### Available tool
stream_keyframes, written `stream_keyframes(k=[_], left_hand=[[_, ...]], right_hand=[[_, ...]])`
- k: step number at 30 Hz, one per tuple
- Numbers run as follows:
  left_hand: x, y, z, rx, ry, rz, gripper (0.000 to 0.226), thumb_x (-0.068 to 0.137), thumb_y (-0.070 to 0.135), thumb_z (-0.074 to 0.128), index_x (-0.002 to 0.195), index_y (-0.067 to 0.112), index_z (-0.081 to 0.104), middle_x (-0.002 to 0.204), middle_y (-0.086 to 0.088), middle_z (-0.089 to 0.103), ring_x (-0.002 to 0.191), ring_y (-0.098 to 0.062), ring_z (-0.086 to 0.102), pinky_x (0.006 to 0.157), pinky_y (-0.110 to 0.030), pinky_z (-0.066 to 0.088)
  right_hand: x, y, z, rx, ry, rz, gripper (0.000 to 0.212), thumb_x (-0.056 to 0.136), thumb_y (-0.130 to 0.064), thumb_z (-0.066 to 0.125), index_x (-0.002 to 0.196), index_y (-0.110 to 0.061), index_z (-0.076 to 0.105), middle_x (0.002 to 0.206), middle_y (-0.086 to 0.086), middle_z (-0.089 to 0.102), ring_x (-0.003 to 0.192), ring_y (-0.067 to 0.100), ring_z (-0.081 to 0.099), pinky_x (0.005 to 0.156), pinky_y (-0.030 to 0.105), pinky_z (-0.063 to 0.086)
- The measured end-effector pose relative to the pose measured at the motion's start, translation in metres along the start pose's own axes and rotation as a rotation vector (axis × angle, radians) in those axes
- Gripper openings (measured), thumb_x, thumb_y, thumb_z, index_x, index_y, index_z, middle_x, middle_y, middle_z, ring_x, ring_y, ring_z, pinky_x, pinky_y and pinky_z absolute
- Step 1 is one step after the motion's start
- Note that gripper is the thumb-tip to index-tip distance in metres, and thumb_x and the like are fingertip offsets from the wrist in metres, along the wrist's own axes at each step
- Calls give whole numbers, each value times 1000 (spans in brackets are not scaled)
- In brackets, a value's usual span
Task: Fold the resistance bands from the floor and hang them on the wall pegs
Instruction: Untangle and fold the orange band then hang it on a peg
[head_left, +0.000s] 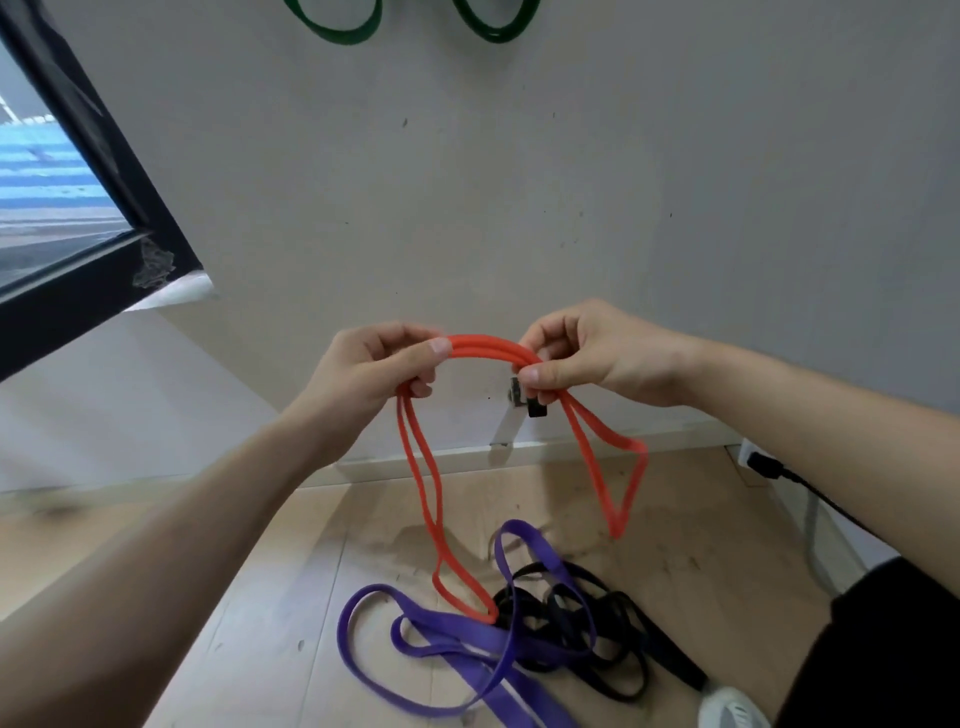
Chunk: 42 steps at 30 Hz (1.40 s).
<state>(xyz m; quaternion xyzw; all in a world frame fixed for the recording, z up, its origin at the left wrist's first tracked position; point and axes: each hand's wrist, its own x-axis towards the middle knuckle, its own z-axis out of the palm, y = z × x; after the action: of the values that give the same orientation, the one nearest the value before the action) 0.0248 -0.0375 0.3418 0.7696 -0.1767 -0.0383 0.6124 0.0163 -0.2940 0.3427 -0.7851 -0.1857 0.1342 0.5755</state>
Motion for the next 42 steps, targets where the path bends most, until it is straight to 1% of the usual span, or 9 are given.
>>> stream_keyframes(k=[5, 10, 15, 18, 22, 27, 32, 37, 42], left_hand=[[-2, 5, 26, 235, -64, 67, 31, 80, 35, 80, 101, 12, 76, 82, -2, 75, 78, -24, 71, 74, -33, 62], [-2, 6, 29, 333, -4, 141, 12, 90, 27, 73, 95, 16, 76, 78, 0, 71, 66, -11, 66, 67, -25, 58], [-2, 10, 22, 276, 148, 172, 6, 93, 25, 69, 90, 22, 73, 69, 9, 64, 60, -8, 61, 65, -24, 57], [-2, 11, 14, 256, 188, 169, 11, 94, 25, 67, 95, 16, 73, 68, 11, 63, 61, -8, 61, 68, -29, 58], [-4, 15, 8, 198, 192, 166, 9, 95, 25, 65, 92, 20, 72, 68, 10, 67, 62, -9, 60, 65, -22, 55], [-5, 22, 7, 68, 207, 154, 12, 96, 24, 63, 93, 16, 71, 72, 7, 72, 62, -9, 59, 66, -23, 54], [-4, 24, 7, 15, 266, 169, 10, 95, 22, 65, 97, 14, 71, 72, 6, 73, 62, -7, 61, 70, -24, 57], [-3, 17, -5, 39, 308, 151, 8, 94, 18, 68, 98, 13, 73, 69, 6, 72, 62, -6, 61, 71, -24, 57], [-1, 1, -25, 82, 318, 80, 7, 94, 19, 68, 96, 15, 74, 69, 6, 72, 63, -8, 59, 74, -29, 56]], right_hand=[[1, 0, 9, -34, -45, -10, 15, 88, -4, 71, 102, 2, 70, 91, 18, 76, 83, 24, 74, 78, 28, 59], [3, 11, 14, -101, -93, 17, 16, 87, 0, 71, 102, -3, 68, 100, 17, 76, 98, 28, 74, 95, 43, 57], [5, 30, 19, -205, -205, 114, 12, 91, -6, 69, 101, 0, 68, 105, 21, 73, 101, 32, 72, 99, 52, 53], [5, 28, 19, -165, -157, 115, 11, 93, -8, 66, 102, -1, 67, 104, 17, 73, 100, 28, 72, 98, 48, 55], [9, 25, 21, -91, -62, 41, 10, 88, -7, 73, 94, -8, 66, 89, 15, 67, 85, 26, 69, 93, 52, 56], [15, 19, 31, -73, -28, -14, 33, 87, -17, 75, 118, -19, 66, 78, 6, 55, 75, 18, 58, 83, 36, 58], [20, 16, 38, -90, -17, -29, 4, 90, -16, 71, 92, -15, 75, 77, -5, 71, 72, 7, 67, 73, 22, 55], [20, 18, 22, -70, 49, -27, 9, 88, -22, 74, 87, -14, 75, 76, 4, 70, 74, 19, 66, 74, 34, 55], [12, 14, -1, 0, 62, -26, 16, 87, -10, 72, 102, -4, 74, 81, 6, 70, 77, 16, 69, 79, 30, 60]])
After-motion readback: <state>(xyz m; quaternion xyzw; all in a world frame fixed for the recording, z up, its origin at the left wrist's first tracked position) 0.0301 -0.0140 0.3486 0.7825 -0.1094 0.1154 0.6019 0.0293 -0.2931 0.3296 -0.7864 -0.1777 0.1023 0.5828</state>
